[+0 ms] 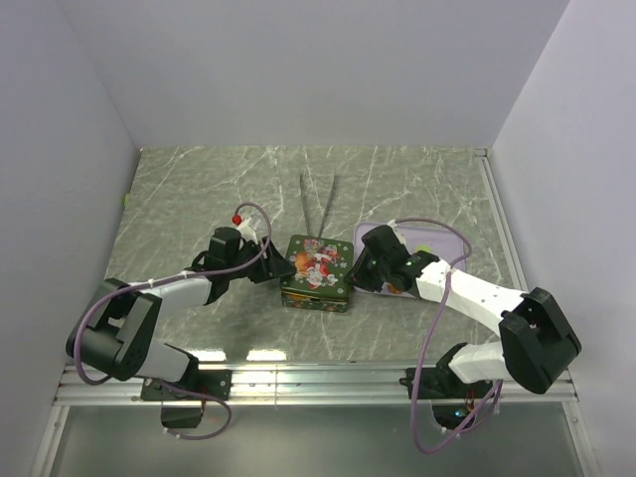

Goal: Pack the cookies

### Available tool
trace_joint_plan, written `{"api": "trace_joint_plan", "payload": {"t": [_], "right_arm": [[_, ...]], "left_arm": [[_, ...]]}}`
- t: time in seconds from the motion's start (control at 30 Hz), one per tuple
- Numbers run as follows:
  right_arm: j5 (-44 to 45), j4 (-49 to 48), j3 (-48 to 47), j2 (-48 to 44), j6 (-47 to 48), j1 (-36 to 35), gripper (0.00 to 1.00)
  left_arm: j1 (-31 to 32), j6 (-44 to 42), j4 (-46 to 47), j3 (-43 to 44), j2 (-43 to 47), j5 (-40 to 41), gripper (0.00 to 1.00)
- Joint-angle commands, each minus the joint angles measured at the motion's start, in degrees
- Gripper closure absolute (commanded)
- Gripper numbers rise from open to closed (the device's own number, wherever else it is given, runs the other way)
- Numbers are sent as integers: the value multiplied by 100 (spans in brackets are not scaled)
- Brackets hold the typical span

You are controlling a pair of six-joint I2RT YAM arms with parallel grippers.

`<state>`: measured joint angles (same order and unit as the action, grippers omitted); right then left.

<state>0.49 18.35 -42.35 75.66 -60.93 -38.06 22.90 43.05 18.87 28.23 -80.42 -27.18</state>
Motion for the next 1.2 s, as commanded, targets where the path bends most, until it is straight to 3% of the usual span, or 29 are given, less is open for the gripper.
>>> {"api": "trace_joint_plan", "payload": {"t": [0.0,0.7,1.17], "right_arm": [[83,-77,69,-112,-68,-105,70],[135,107,403,-262,-253,-333,73],[188,178,666,-473,-385,-474,73]], "left_arm": [[92,-121,73,-89,237,-33,43],[461,19,-419,-731,1265,389,44],[936,-77,-1351,-485,1599,1056,45]]}}
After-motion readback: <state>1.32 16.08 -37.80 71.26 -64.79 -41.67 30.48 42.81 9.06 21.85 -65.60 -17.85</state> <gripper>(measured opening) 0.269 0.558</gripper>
